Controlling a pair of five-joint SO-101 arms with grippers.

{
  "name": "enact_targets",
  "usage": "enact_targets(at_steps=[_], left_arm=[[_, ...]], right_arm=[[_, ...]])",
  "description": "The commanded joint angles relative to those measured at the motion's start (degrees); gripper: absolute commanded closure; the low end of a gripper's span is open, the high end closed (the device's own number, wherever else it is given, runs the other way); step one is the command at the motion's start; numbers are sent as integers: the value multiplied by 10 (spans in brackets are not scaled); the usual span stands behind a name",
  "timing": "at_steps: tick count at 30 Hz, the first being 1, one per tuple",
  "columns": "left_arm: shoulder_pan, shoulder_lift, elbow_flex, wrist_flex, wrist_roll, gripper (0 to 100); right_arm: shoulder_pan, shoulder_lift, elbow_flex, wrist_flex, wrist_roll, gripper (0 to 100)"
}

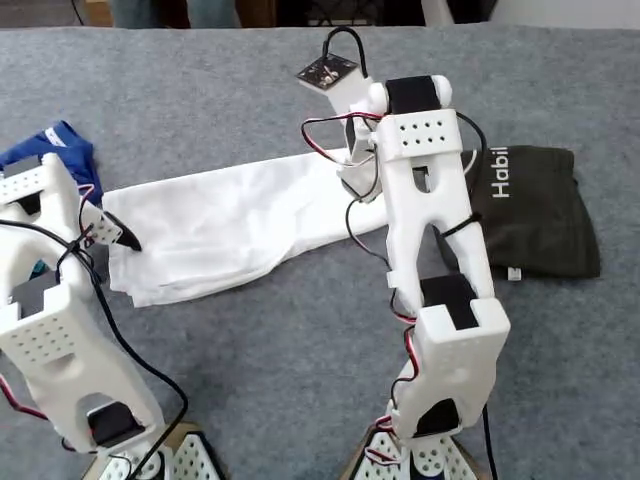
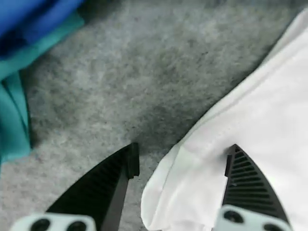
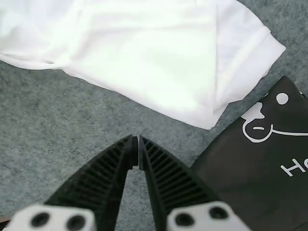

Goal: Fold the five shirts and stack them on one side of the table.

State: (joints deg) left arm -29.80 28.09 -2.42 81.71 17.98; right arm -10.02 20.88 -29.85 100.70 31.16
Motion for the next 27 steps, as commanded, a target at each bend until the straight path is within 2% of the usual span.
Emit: enact_targets(at_steps=[1, 9, 20, 24, 27], left_arm=[[17, 45, 21, -5, -23, 763], [68, 175, -115, 103, -23, 970], [73, 202, -311, 193, -22, 972], [95, 144, -299, 193, -22, 972], [141, 71, -277, 192, -18, 972]], right_arm=[[-5, -39, -5, 4, -3, 984], [-7, -55, -6, 4, -3, 984], [-5, -193, -6, 1, -2, 984], [-4, -233, 0, 1, -3, 984], [-4, -248, -5, 1, -3, 984]])
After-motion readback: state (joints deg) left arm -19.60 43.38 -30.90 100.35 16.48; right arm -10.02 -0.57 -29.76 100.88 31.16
